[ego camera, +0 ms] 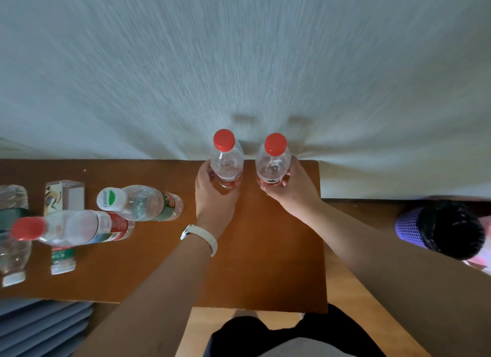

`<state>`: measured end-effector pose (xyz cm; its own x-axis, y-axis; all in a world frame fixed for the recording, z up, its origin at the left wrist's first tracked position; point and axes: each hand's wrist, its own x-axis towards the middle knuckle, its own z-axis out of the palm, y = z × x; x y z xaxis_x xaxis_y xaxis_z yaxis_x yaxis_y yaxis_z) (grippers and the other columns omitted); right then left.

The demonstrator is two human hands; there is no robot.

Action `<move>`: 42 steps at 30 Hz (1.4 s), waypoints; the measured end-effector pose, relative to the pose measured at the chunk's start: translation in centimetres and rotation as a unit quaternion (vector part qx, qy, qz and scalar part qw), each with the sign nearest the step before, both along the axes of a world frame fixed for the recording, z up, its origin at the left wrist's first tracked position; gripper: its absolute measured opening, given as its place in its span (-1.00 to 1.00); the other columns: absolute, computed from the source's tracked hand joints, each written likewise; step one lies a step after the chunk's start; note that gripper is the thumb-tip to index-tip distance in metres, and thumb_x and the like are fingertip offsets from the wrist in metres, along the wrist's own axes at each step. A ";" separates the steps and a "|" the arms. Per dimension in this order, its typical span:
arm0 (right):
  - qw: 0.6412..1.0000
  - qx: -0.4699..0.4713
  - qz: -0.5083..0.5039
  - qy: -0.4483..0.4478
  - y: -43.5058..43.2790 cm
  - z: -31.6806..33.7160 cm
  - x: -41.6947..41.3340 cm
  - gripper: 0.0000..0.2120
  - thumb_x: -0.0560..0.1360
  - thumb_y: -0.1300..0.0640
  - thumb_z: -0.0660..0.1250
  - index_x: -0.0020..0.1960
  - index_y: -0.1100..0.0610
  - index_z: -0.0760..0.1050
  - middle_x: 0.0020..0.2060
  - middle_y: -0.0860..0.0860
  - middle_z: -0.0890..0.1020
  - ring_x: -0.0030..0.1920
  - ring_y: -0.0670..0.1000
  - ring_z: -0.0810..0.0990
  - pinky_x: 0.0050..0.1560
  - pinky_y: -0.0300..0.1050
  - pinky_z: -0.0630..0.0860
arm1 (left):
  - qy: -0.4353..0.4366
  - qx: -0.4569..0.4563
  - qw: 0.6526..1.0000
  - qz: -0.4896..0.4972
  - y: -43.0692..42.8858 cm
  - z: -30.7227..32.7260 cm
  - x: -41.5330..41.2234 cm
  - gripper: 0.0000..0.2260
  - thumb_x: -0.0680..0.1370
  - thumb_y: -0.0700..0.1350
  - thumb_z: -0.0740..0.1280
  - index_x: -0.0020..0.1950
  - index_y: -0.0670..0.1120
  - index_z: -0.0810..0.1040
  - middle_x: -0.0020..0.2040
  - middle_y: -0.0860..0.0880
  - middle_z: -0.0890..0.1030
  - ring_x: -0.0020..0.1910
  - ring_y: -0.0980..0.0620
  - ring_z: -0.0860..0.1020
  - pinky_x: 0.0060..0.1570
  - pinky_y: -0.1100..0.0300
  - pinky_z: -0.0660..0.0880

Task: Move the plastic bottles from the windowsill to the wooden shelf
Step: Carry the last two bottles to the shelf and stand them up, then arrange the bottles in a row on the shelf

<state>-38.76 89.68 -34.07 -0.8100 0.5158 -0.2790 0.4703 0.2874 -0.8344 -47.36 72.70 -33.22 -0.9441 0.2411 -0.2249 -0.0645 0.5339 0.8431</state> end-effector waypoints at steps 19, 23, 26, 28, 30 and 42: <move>0.999 0.005 -0.045 0.005 -0.5 -0.5 -1.6 -0.39 0.34 -0.03 0.58 0.29 0.00 0.38 0.05 -0.14 0.62 0.03 -0.11 0.62 0.04 -0.08 0.62 | -0.024 0.024 0.999 0.033 1.6 -1.8 -1.6 -0.44 0.33 0.23 0.56 0.20 0.35 0.34 0.16 0.20 0.56 0.16 0.14 0.57 0.17 0.01 0.56; 0.999 0.015 -0.052 -0.004 -0.7 -0.5 -1.5 -0.38 0.34 -0.04 0.58 0.27 0.06 0.37 0.05 -0.10 0.61 0.02 -0.08 0.62 -0.01 -0.12 0.63 | -0.023 0.019 0.999 0.037 1.6 -1.9 -1.4 -0.42 0.33 0.23 0.55 0.23 0.29 0.34 0.17 0.21 0.56 0.17 0.15 0.56 0.18 0.01 0.56; 0.999 0.005 -0.039 -0.018 -0.7 -0.3 -1.6 -0.36 0.34 -0.04 0.58 0.29 0.07 0.36 0.07 -0.09 0.60 0.04 -0.08 0.61 0.00 -0.16 0.61 | -0.042 0.009 0.999 0.026 1.3 -2.0 -1.4 -0.34 0.34 0.20 0.56 0.34 0.17 0.35 0.20 0.21 0.55 0.20 0.15 0.54 0.20 0.01 0.55; 0.999 0.000 -0.034 -0.027 -0.5 0.1 -1.4 -0.35 0.34 -0.03 0.58 0.30 0.07 0.35 0.07 -0.10 0.58 0.03 -0.11 0.59 -0.05 -0.31 0.54 | -0.053 0.004 0.999 0.010 0.7 -2.0 -1.2 -0.28 0.33 0.19 0.56 0.41 0.16 0.31 0.27 0.20 0.53 0.27 0.14 0.51 0.25 -0.01 0.52; 0.999 0.003 -0.021 -0.038 -0.3 0.5 -0.9 -0.34 0.36 -0.04 0.57 0.33 0.07 0.33 0.07 -0.15 0.53 -0.02 -0.19 0.53 -0.16 -0.47 0.42 | -0.062 -0.010 0.998 -0.014 -0.2 -1.9 -0.7 -0.26 0.36 0.16 0.54 0.45 0.18 0.27 0.35 0.19 0.48 0.34 0.14 0.46 0.32 -0.02 0.46; 0.964 0.162 0.166 -0.133 -4.6 1.3 5.6 -0.42 0.58 -0.24 0.21 0.50 0.01 0.26 0.45 -0.04 0.38 0.42 -0.01 0.37 0.37 -0.07 0.36 | 0.031 -0.187 0.980 -0.062 -8.1 3.0 6.8 -0.49 0.61 0.10 0.27 0.54 0.13 0.24 0.53 0.06 0.32 0.51 0.00 0.26 0.49 -0.11 0.20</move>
<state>-33.12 85.07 -32.77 -0.8679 0.3353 -0.3665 0.4917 0.6844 -0.5384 -40.56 64.58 -30.21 -0.9274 0.2665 -0.2626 0.0659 0.8071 0.5867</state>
